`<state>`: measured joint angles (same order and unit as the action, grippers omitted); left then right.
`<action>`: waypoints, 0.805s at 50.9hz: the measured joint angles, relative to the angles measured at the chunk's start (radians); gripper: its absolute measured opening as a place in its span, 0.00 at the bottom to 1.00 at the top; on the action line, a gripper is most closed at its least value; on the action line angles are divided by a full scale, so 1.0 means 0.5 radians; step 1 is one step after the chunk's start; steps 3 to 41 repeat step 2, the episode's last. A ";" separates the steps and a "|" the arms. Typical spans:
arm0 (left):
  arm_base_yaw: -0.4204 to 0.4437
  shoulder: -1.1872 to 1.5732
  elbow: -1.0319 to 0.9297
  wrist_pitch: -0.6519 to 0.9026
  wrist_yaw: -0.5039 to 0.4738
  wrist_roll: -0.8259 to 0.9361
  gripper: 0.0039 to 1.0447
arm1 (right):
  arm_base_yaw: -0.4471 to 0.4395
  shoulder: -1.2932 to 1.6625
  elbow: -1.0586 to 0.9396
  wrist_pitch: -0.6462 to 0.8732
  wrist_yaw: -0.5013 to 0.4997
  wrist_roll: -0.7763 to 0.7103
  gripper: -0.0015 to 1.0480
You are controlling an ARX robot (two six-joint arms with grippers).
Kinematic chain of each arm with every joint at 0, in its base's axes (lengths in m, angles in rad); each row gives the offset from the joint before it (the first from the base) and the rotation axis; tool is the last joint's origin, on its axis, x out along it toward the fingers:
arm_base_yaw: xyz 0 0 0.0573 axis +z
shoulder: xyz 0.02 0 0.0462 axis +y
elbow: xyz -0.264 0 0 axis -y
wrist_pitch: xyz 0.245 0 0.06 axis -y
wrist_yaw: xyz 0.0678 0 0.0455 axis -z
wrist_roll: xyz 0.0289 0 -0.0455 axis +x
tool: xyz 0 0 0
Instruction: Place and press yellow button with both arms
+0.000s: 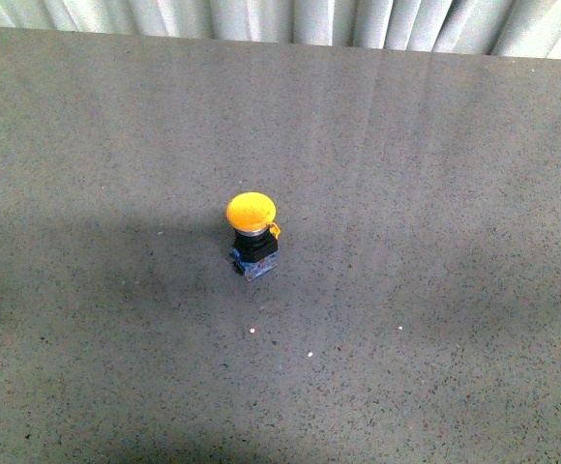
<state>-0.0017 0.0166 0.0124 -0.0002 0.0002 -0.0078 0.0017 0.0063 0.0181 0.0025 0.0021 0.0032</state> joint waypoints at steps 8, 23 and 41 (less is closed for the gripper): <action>0.000 0.000 0.000 0.000 0.000 0.000 0.91 | 0.000 0.000 0.000 0.000 0.000 0.000 0.91; 0.000 0.000 0.000 0.000 0.000 0.000 0.91 | 0.000 0.000 0.000 0.000 0.000 0.000 0.91; 0.000 0.000 0.000 0.000 0.000 0.000 0.91 | 0.000 0.000 0.000 0.000 0.000 0.000 0.91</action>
